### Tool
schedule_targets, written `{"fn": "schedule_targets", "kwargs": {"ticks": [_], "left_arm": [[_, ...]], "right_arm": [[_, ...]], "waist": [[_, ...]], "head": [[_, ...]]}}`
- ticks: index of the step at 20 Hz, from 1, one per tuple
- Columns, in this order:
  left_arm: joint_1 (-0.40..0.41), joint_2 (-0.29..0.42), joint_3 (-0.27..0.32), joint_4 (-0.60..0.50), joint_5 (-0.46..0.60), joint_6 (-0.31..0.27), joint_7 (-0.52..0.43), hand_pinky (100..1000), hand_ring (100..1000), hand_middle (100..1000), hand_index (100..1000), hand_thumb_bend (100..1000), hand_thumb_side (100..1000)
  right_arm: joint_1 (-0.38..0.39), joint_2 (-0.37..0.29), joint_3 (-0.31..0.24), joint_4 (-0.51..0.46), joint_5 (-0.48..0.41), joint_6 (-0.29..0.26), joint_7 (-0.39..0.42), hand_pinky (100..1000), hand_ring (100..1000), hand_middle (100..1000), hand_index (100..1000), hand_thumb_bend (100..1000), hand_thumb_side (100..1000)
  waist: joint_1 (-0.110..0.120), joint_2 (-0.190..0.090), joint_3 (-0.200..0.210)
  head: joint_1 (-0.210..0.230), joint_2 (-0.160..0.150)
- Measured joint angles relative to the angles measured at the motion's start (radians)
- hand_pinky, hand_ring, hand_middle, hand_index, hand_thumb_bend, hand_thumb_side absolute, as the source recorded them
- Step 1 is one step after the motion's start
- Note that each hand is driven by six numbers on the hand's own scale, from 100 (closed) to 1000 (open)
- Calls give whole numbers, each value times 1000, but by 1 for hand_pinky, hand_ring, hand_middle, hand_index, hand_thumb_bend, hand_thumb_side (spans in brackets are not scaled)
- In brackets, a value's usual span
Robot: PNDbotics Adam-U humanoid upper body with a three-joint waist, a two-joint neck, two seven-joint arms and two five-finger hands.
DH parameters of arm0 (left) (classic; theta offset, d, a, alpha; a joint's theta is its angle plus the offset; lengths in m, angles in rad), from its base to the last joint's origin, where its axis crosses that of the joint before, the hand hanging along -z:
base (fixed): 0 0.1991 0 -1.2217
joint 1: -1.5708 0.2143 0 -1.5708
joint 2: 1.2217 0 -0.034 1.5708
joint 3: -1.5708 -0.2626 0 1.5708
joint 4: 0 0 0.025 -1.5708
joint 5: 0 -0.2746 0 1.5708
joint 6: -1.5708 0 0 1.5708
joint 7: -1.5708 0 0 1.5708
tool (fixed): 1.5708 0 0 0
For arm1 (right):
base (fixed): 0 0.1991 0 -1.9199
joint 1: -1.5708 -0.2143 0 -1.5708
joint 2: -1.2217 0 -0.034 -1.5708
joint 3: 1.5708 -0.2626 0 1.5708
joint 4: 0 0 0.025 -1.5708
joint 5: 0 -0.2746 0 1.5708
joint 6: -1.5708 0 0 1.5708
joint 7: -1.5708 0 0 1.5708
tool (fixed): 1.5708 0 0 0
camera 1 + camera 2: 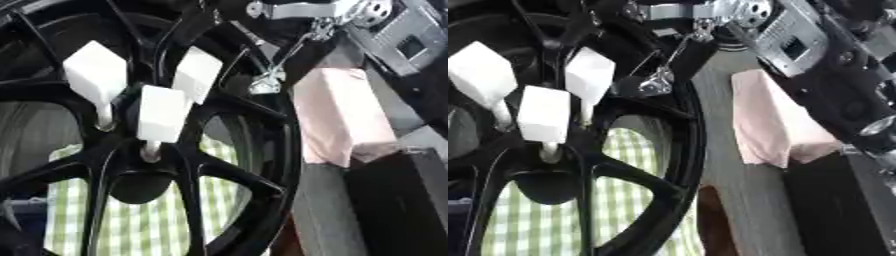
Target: Pull the pin out of the wheel hub.
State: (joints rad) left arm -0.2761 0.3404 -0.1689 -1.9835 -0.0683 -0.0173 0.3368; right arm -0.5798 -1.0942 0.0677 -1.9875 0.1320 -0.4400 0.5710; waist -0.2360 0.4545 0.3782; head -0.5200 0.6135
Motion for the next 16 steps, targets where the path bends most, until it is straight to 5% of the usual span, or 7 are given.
{"fn": "schedule_targets", "kwargs": {"ticks": [7,16], "left_arm": [[-14,-8,0,0,14,-2,-5,773,591,592,705,245,770],[-15,-14,0,0,22,-3,-6,774,591,592,705,243,773]], "right_arm": [[90,-15,-10,0,32,-46,-19,896,1000,834,902,320,196],[115,-22,-11,-1,82,-43,-23,893,1000,829,901,322,204]], "waist": [[4,-35,26],[0,-38,41]], "head": [[-2,18],[-33,27]]}}
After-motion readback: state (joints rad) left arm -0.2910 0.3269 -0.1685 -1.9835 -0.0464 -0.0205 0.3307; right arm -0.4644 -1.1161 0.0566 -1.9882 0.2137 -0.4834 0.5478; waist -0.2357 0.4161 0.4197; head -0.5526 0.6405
